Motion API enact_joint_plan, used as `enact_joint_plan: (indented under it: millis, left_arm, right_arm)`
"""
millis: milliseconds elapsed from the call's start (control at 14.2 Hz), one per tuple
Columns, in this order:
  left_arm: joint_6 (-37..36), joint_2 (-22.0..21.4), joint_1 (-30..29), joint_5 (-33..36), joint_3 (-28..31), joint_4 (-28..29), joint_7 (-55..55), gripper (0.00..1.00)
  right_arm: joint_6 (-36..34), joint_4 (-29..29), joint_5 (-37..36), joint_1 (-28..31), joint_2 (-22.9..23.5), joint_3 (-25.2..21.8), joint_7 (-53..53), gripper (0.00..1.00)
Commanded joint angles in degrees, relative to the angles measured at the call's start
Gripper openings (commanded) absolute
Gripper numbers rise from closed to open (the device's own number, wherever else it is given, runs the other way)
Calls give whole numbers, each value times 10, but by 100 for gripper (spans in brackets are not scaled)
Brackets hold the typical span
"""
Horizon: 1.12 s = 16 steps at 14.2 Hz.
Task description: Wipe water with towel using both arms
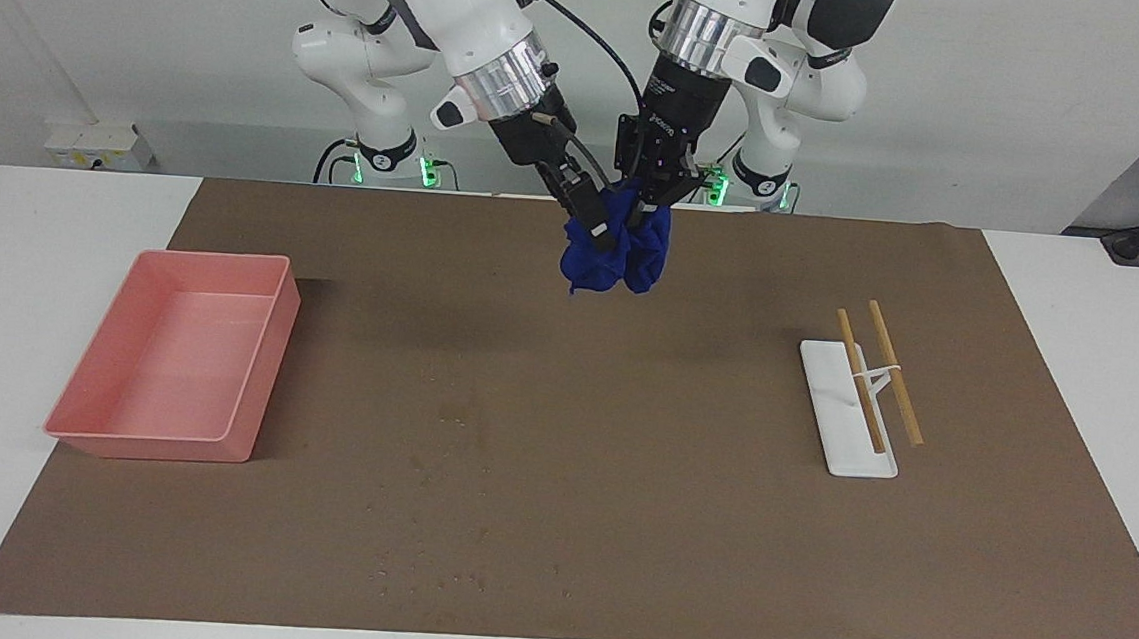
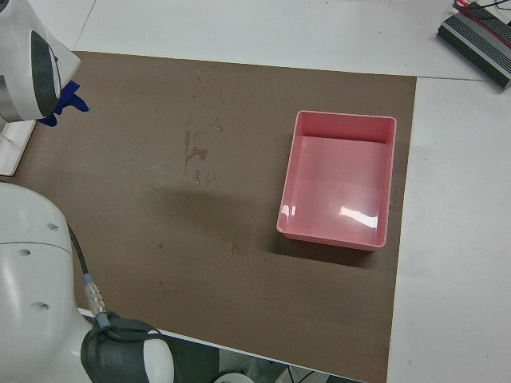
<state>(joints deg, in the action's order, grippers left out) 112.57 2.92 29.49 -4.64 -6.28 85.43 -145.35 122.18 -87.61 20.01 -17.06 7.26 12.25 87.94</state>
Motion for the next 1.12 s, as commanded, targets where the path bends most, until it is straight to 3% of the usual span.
enact_joint_plan:
  millis: [0,70,491,632,702,912,1053]
  left_arm:
    - [-2,-4,-1,-12,0,-6,3,0]
    - [-3,-4,-1,-12,-1,-6,3,0]
    - [-2,-5,0,-9,-1,-6,12,0]
    - [-2,-7,0,-7,-1,-4,13,42]
    - [-3,-8,0,-6,-1,-2,22,97]
    - [-8,-21,-1,-5,-1,21,65,100]
    - [-9,-41,-7,-6,3,57,118,100]
  right_arm:
    - [8,-4,7,4,-1,2,5,16]
    - [7,-3,6,6,-1,2,2,0]
    - [2,2,-15,11,-1,1,2,0]
    - [-7,2,-32,13,-1,1,1,0]
    - [-13,2,-37,16,-1,1,1,0]
    - [-34,7,-47,36,0,1,-7,0]
    - [-27,-3,-45,57,6,2,-67,0]
